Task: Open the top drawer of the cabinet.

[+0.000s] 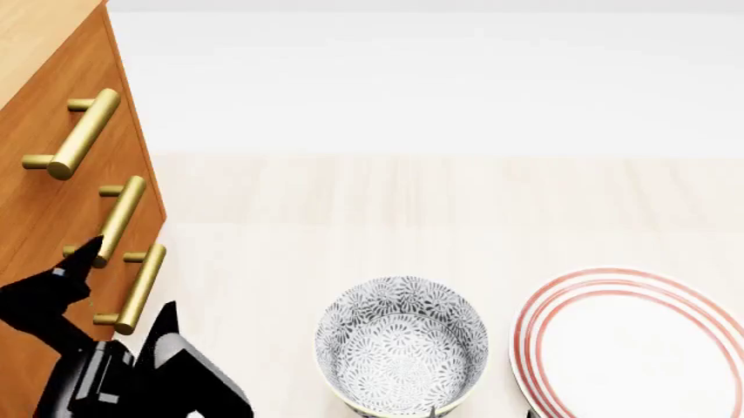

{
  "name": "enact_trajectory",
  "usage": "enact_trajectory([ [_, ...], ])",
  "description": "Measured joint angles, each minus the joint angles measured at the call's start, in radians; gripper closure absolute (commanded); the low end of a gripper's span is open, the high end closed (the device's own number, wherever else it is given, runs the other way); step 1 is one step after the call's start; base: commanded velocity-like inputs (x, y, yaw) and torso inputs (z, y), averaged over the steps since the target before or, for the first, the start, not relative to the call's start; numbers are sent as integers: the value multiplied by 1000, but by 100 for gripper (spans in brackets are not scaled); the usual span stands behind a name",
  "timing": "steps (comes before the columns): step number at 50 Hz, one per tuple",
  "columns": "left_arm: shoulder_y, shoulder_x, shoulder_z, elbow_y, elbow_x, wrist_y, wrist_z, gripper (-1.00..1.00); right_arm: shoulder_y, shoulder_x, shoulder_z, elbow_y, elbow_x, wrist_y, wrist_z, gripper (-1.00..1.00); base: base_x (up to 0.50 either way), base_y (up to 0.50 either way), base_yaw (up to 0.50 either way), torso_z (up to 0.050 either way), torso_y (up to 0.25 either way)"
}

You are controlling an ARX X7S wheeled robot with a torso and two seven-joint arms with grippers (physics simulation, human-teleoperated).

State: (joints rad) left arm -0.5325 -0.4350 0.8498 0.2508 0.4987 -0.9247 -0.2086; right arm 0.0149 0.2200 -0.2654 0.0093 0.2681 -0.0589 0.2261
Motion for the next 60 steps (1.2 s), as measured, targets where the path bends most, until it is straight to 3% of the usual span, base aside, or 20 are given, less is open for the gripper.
enact_trajectory([
  [32, -170, -100, 133, -22, 169, -112, 124, -100, 1, 9, -18, 8, 10, -8, 8, -100, 0, 0, 0, 0, 0],
  [60, -249, -137, 119, -43, 152, -91, 191, -100, 5, 18, -29, 5, 22, -5, 19, -100, 0, 0, 0, 0, 0],
])
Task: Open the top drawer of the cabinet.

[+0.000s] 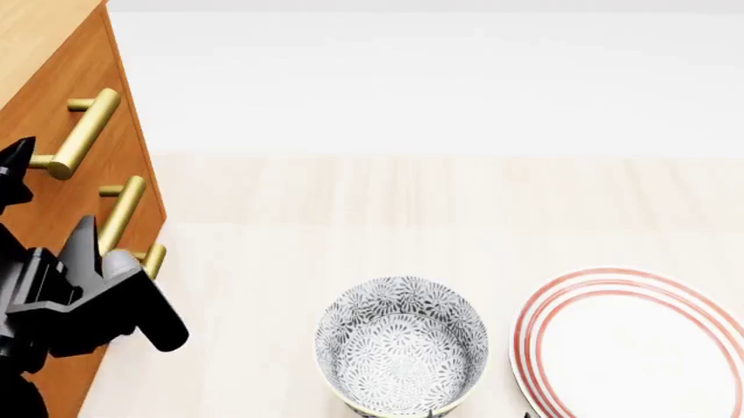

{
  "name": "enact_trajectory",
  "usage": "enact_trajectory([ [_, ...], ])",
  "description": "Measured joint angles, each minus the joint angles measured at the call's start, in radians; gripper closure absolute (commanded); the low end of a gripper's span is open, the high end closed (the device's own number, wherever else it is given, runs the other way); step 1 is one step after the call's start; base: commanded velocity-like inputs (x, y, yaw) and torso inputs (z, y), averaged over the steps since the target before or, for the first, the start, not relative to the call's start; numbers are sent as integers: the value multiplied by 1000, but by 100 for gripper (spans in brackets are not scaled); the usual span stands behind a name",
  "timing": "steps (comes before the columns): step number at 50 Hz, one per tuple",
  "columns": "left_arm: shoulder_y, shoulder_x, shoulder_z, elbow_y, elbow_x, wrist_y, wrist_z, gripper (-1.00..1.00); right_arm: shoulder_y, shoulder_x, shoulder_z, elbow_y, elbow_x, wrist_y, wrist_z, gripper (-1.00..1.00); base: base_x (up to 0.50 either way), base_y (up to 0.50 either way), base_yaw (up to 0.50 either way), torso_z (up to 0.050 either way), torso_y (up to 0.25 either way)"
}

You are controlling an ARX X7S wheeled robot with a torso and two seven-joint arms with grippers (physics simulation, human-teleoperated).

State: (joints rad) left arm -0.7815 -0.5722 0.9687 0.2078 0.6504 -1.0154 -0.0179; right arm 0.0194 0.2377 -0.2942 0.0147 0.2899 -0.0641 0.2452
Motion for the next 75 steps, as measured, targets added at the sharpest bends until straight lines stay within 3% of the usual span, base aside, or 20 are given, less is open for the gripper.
enact_trajectory([
  [38, -80, 21, -54, -128, -114, 126, 32, -100, 2, 9, -12, 8, 22, -3, 8, -100, 0, 0, 0, 0, 0],
  [75, -146, 99, -63, -357, -154, 188, -7, -100, 10, 12, -22, 26, 51, -13, 7, -100, 0, 0, 0, 0, 0],
])
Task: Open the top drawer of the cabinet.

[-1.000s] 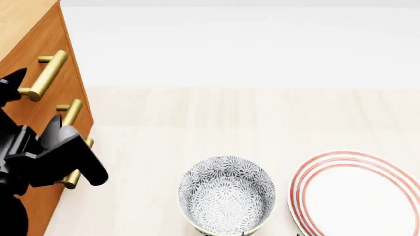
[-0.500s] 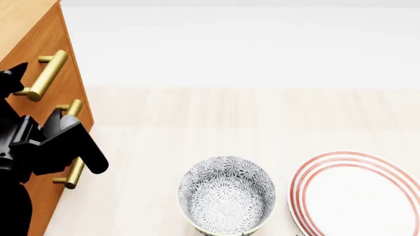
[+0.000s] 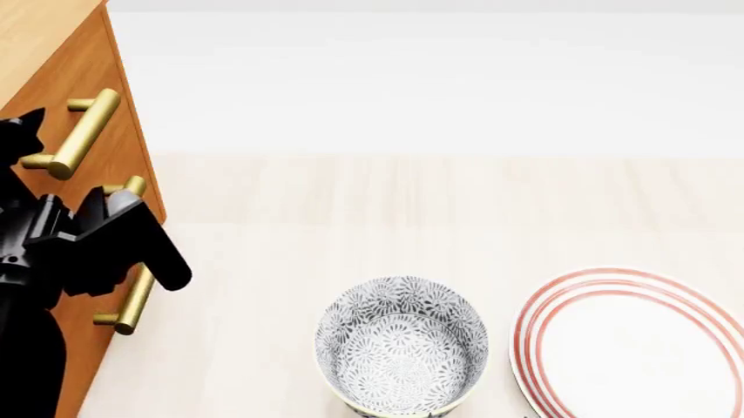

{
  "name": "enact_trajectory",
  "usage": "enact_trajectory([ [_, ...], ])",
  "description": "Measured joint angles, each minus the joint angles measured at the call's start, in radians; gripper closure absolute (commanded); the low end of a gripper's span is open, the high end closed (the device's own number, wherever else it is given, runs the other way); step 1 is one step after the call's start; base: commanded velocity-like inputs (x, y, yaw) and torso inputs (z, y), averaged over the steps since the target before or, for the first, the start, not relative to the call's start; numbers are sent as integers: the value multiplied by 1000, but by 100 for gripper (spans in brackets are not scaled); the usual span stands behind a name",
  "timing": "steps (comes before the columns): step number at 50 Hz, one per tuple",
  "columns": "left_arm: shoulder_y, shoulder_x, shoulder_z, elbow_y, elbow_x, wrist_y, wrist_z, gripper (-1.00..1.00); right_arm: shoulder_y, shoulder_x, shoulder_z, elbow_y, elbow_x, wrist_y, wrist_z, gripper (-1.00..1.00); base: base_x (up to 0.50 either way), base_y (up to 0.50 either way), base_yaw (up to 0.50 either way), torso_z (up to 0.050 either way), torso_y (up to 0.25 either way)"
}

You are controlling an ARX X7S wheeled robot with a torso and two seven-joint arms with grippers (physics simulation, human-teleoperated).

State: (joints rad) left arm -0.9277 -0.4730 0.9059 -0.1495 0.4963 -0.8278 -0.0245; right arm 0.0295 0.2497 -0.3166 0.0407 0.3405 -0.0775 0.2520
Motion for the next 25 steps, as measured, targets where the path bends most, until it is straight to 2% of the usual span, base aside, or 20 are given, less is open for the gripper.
enact_trajectory([
  [25, -28, 29, 3, -110, -8, 40, -33, -100, 4, 4, -10, 7, 22, -5, -7, -100, 0, 0, 0, 0, 0],
])
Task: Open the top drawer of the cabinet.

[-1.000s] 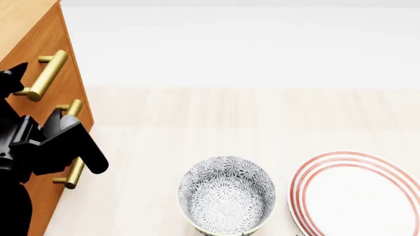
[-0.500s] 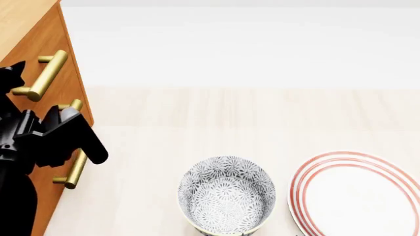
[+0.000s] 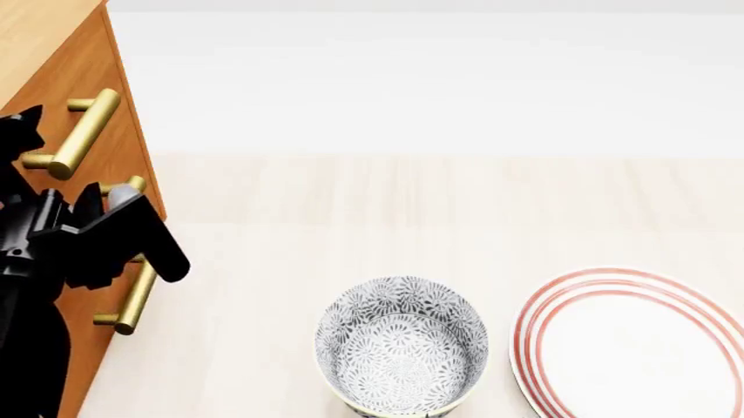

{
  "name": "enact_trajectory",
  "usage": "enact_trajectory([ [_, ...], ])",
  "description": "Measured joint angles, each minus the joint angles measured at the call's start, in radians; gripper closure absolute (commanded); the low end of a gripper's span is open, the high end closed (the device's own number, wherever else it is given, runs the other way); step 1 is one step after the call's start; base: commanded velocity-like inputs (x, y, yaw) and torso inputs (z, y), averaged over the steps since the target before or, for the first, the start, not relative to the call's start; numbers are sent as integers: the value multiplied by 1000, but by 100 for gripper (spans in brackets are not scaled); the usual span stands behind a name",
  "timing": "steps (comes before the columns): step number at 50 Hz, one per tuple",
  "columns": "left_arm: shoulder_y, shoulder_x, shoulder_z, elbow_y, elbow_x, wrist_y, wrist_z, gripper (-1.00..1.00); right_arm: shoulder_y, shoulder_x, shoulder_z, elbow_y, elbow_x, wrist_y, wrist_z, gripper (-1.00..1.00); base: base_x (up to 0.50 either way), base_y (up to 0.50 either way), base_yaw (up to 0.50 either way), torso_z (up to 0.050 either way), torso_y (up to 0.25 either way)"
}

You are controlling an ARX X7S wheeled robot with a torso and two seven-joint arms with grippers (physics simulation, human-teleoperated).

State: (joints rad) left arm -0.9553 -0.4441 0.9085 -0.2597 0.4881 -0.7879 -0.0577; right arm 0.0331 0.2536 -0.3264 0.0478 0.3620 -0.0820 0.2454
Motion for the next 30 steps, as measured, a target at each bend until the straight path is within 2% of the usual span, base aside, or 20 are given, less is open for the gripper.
enact_trajectory([
  [30, -33, 52, -2, -162, -21, 71, -47, -100, 6, 7, -6, 3, 29, 5, 3, -100, 0, 0, 0, 0, 0],
])
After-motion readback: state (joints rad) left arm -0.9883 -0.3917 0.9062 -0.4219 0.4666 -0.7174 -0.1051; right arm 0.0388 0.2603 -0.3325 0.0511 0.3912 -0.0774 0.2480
